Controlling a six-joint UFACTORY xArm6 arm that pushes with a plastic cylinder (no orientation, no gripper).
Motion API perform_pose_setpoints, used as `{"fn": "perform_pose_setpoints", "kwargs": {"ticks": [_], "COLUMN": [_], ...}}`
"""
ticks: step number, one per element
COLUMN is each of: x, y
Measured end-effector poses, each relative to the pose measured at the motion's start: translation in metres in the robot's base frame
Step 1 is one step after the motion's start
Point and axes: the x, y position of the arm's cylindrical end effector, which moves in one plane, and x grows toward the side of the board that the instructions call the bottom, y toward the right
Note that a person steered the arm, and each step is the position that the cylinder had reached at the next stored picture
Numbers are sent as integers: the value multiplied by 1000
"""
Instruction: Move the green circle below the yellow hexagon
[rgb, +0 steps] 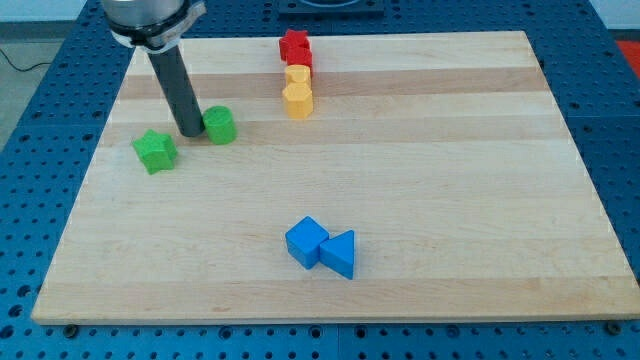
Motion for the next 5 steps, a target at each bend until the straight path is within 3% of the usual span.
{"fn": "perform_pose_setpoints", "kwargs": {"ticks": [2,5], "x": [-10,9], "y": [47,41]}}
